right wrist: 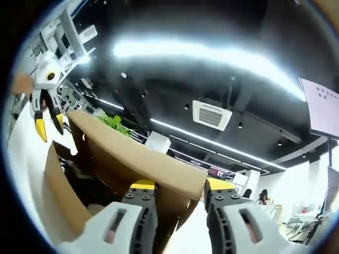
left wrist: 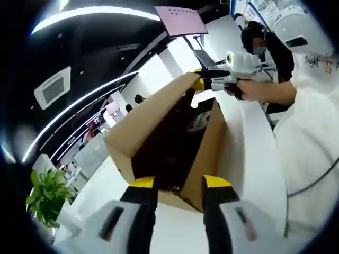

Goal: Operate the shoe box by opening the lid, removing the specified soft item, and placing it in the target area until the item is outside and the box remains undamaged.

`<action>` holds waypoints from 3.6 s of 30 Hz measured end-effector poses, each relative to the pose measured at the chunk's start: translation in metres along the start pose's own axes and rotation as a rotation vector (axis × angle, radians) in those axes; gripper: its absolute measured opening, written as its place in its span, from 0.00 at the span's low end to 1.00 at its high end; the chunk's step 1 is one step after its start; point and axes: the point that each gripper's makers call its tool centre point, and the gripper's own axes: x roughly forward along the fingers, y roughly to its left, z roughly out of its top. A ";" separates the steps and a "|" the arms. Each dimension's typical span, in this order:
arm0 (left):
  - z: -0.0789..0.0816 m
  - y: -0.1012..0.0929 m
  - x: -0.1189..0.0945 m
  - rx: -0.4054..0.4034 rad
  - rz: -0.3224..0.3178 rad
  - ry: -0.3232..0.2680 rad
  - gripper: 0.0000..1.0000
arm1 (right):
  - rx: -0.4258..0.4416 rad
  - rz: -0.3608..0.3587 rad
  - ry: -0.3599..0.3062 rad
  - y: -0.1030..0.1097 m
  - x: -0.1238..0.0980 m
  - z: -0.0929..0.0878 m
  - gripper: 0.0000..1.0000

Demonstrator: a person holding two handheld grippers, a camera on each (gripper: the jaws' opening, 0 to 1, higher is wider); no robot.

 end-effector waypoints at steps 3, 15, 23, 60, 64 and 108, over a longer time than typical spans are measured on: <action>-0.007 -0.001 0.006 -0.003 -0.047 0.035 0.28 | 0.041 -0.012 0.003 -0.008 0.001 -0.003 0.23; -0.020 -0.006 0.019 -0.009 -0.273 0.187 0.24 | 0.126 -0.034 -0.013 -0.015 0.007 0.006 0.17; -0.020 -0.016 0.021 -0.011 -0.337 0.259 0.15 | 0.093 -0.061 -0.017 -0.016 0.007 0.006 0.15; -0.033 -0.028 0.034 0.182 -0.438 0.441 0.06 | 0.065 -0.067 0.075 -0.022 0.007 0.011 0.03; -0.033 -0.030 0.033 0.159 -0.478 0.447 0.05 | 0.104 -0.069 0.074 -0.025 0.011 0.010 0.02; -0.035 -0.029 0.033 0.163 -0.482 0.433 0.03 | 0.214 -0.072 0.205 -0.048 0.055 0.003 0.01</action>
